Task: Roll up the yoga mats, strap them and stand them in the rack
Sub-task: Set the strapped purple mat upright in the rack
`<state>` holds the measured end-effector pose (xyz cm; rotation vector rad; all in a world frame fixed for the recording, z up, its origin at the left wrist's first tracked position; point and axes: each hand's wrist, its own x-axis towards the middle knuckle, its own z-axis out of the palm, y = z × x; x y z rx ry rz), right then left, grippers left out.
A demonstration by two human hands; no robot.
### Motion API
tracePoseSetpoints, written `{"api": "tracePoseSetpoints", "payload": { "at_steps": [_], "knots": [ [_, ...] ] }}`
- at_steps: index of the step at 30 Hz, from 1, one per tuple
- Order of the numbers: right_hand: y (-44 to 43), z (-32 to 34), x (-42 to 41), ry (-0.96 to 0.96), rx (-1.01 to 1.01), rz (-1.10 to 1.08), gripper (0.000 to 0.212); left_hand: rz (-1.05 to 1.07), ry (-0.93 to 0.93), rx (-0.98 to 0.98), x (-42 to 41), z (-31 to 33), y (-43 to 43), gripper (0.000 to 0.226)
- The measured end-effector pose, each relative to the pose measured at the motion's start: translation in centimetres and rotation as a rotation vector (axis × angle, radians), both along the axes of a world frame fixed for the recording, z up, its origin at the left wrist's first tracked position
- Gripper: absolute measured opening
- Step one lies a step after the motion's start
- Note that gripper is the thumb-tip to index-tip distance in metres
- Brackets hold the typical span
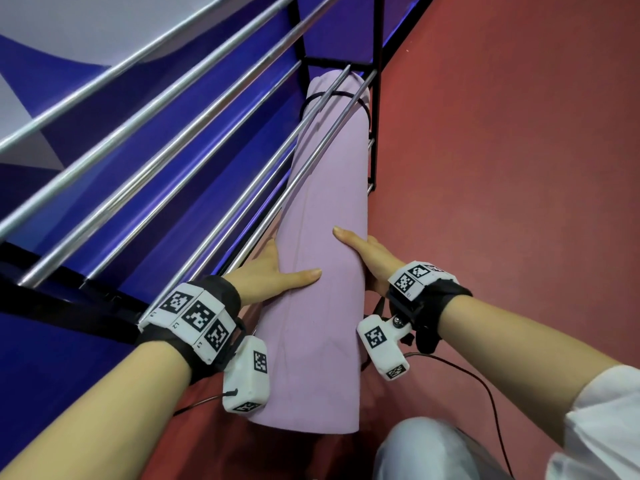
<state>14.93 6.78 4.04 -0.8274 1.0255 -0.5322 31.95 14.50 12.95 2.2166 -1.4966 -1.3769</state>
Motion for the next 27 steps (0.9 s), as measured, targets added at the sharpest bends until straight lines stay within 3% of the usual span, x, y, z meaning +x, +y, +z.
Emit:
{"api": "tracePoseSetpoints", "payload": {
  "at_steps": [11,14,18,23,27],
  "knots": [
    [-1.1,1.1,0.9,0.027,0.049,-0.021,0.113,-0.051,-0.114,0.013,-0.5,1.4,0.3,0.099],
    [0.5,0.5,0.0,-0.063,0.113,0.033,0.112,-0.065,-0.12,0.011,-0.6,1.4,0.3,0.098],
    [4.9,-1.0,-1.0,-0.123,0.199,0.205,0.095,-0.106,-0.154,-0.011,-0.5,1.2,0.6,0.098],
    [4.9,-0.3,-0.2,-0.1,0.123,0.181,0.074,-0.141,-0.282,-0.11,-0.4,0.7,1.6,0.091],
    [3.8,0.2,1.3,-0.079,0.099,0.15,0.091,-0.227,-0.397,-0.136,-0.6,1.2,2.5,0.088]
  ]
}}
